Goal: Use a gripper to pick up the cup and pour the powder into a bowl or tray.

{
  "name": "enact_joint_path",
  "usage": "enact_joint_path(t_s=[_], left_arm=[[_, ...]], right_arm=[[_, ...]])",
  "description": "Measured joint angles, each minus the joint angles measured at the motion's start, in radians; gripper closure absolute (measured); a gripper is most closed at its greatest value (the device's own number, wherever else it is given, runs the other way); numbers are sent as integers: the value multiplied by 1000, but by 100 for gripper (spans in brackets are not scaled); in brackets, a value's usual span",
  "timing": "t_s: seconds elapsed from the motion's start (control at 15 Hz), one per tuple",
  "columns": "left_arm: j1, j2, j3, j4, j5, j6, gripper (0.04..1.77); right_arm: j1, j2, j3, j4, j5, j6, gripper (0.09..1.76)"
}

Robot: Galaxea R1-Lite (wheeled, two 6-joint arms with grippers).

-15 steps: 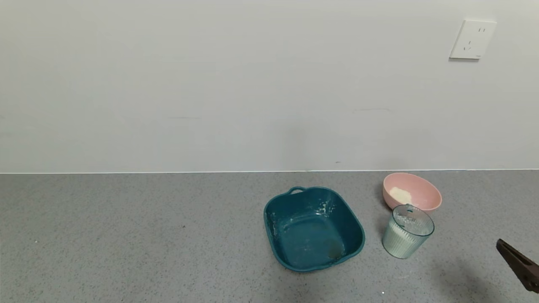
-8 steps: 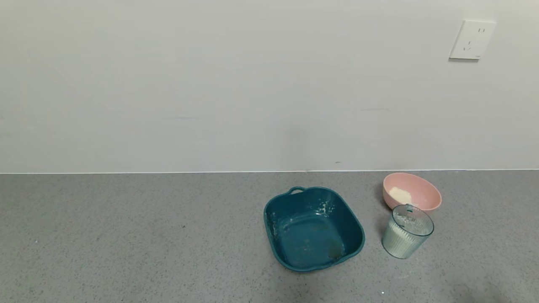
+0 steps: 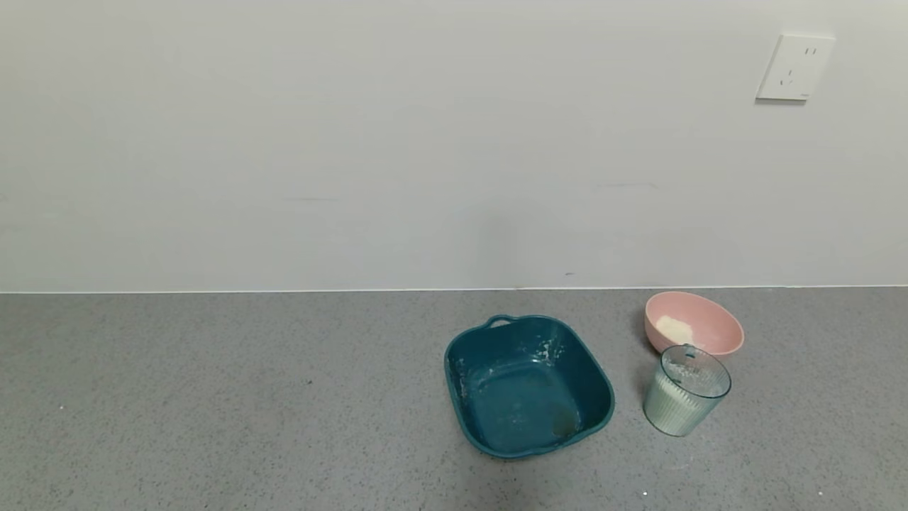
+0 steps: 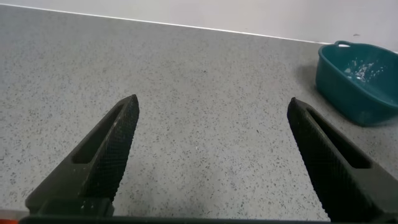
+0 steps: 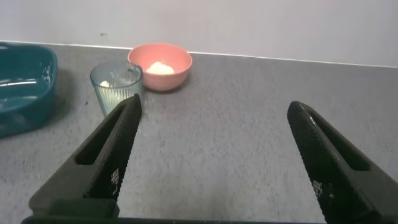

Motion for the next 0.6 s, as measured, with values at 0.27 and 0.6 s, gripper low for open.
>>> enact_joint_path(t_s=[0.27, 0.6], left_arm=[[0, 0, 0, 0, 0, 0, 9], [0, 0, 0, 0, 0, 0, 9]], right_arm=[[13, -166, -30, 118, 21, -42, 15], [16, -251, 49, 136, 60, -49, 15]])
